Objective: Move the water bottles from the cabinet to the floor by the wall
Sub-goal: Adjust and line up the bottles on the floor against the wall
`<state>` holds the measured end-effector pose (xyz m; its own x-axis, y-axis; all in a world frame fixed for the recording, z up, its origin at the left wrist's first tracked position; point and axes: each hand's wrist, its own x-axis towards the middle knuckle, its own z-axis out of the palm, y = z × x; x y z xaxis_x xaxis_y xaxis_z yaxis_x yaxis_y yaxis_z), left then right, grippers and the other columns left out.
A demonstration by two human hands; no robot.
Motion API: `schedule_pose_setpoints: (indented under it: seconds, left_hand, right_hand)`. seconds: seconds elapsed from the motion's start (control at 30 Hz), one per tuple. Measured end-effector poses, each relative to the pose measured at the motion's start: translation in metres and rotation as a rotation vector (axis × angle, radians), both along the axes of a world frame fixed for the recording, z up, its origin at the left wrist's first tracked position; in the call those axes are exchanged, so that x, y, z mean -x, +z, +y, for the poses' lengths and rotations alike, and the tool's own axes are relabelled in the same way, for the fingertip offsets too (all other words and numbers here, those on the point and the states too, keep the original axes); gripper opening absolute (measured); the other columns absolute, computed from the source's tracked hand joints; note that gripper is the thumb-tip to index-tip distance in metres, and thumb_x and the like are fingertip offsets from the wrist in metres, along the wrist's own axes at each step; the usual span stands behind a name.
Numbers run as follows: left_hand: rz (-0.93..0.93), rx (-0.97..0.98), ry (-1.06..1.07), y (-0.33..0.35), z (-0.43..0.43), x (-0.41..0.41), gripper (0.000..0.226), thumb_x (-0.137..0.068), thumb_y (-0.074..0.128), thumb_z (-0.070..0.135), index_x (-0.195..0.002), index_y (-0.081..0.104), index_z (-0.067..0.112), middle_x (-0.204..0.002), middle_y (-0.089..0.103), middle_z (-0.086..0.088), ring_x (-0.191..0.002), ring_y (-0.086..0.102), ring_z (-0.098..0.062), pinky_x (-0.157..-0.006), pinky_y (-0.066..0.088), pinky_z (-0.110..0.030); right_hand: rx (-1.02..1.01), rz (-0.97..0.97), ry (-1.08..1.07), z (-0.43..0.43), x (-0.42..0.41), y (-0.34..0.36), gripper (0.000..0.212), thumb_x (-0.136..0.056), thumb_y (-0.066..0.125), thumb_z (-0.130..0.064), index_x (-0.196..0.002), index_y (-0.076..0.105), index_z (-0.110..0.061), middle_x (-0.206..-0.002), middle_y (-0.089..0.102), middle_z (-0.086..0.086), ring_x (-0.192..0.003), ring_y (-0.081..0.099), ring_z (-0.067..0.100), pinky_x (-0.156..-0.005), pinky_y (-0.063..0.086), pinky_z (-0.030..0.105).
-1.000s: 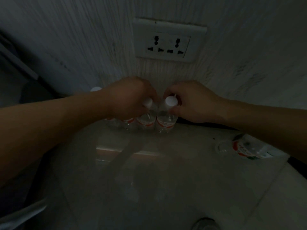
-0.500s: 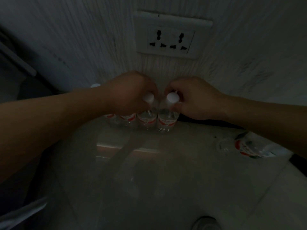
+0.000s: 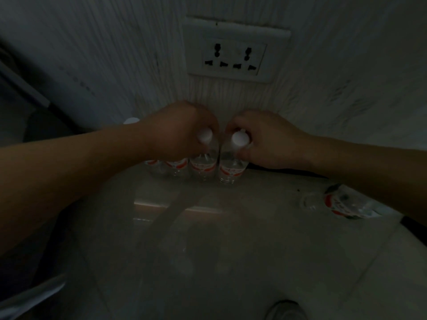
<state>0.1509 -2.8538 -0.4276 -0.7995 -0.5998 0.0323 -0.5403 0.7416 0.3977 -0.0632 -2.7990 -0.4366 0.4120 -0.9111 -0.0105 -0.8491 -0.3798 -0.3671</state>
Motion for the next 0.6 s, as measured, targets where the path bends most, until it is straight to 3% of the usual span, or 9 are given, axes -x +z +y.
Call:
schedule_pose_setpoints:
  seconds: [0.23, 0.47, 0.6]
  left_hand:
    - [-0.034, 0.018, -0.001, -0.0041, -0.0011, -0.0008, 0.034, -0.072, 0.077, 0.019, -0.105, 0.069, 0.018, -0.101, 0.066, -0.002, -0.092, 0.06, -0.022, -0.075, 0.033, -0.023]
    - [-0.044, 0.04, -0.041, -0.0054, -0.0015, -0.001, 0.031, -0.074, 0.069, 0.023, -0.103, 0.069, 0.015, -0.1, 0.068, -0.006, -0.088, 0.063, -0.024, -0.073, 0.042, -0.026]
    - [-0.045, 0.032, -0.027, -0.0059, -0.0026, -0.0012, 0.034, -0.07, 0.064, 0.028, -0.102, 0.069, 0.017, -0.099, 0.068, -0.003, -0.088, 0.063, -0.022, -0.073, 0.037, -0.023]
  right_hand:
    - [-0.009, 0.013, 0.017, 0.0006, 0.0007, -0.0013, 0.033, -0.071, 0.064, -0.031, -0.101, 0.066, -0.017, -0.097, 0.063, 0.003, -0.087, 0.057, 0.016, -0.07, 0.032, 0.023]
    - [0.022, 0.044, 0.036, 0.0003, 0.0002, -0.0046, 0.025, -0.077, 0.067, -0.027, -0.1, 0.065, -0.018, -0.093, 0.062, 0.007, -0.086, 0.057, 0.022, -0.068, 0.032, 0.025]
    - [0.015, 0.047, 0.038, 0.0014, -0.0015, -0.0036, 0.028, -0.076, 0.059, -0.031, -0.096, 0.065, -0.013, -0.092, 0.062, 0.008, -0.085, 0.058, 0.022, -0.068, 0.037, 0.028]
